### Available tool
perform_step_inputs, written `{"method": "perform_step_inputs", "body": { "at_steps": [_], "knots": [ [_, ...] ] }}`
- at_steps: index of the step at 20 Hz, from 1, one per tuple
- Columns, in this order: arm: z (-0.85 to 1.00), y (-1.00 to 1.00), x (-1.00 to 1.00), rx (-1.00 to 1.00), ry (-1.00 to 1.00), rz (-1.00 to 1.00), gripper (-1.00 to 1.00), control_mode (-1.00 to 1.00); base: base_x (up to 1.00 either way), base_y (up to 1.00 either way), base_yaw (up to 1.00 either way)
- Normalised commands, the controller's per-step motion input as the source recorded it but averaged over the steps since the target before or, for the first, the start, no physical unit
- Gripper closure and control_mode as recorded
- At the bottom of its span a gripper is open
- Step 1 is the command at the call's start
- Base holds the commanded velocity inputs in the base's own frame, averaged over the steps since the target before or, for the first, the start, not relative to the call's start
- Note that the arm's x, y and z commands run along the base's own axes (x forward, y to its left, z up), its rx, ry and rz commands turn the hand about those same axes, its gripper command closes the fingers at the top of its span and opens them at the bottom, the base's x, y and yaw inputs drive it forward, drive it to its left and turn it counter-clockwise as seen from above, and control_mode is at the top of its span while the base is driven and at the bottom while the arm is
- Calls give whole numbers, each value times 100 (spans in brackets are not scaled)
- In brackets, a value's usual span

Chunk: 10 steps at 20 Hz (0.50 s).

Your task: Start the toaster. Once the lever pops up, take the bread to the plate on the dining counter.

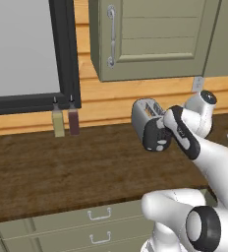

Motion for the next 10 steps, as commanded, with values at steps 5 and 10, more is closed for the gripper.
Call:
{"method": "perform_step_inputs", "body": {
  "at_steps": [5,10],
  "knots": [
    [55,70,0,-16,-12,0,100,-100,0,0,0],
    [27,11,3,-10,-11,0,100,-100,0,0,0]
  ]
}}
